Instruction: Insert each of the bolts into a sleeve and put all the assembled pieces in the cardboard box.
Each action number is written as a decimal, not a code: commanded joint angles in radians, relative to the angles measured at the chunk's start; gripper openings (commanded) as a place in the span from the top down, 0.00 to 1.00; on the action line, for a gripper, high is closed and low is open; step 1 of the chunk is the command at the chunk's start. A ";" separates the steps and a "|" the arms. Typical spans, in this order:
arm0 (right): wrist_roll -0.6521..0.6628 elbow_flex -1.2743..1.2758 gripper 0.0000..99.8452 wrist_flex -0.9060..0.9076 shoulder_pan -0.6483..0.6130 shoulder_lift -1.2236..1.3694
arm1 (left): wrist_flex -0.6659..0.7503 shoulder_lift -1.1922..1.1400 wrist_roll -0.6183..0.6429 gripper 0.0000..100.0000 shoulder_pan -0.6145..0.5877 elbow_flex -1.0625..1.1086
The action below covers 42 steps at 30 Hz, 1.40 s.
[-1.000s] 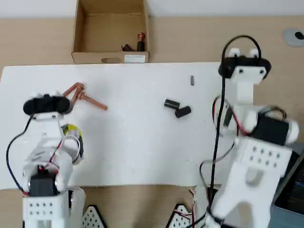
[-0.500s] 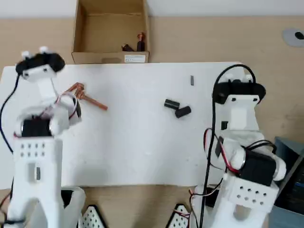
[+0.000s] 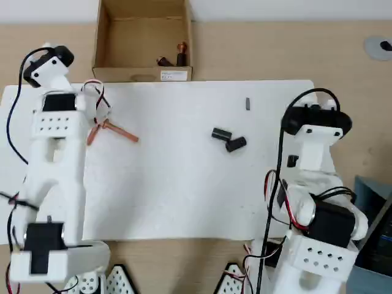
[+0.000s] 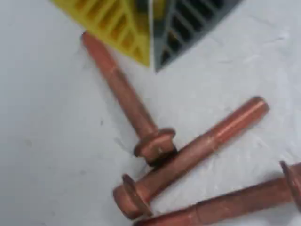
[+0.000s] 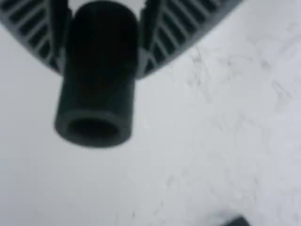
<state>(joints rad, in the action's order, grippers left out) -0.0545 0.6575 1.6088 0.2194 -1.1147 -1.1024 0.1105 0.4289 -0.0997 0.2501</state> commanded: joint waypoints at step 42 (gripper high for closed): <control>-0.031 0.044 0.99 -0.060 0.065 -0.015 | 0.052 -0.499 0.296 0.85 0.015 -0.226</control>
<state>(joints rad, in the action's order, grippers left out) -0.0806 0.7004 1.5704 0.2731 -1.1147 -1.0871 -0.3713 0.7204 -0.0752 0.0706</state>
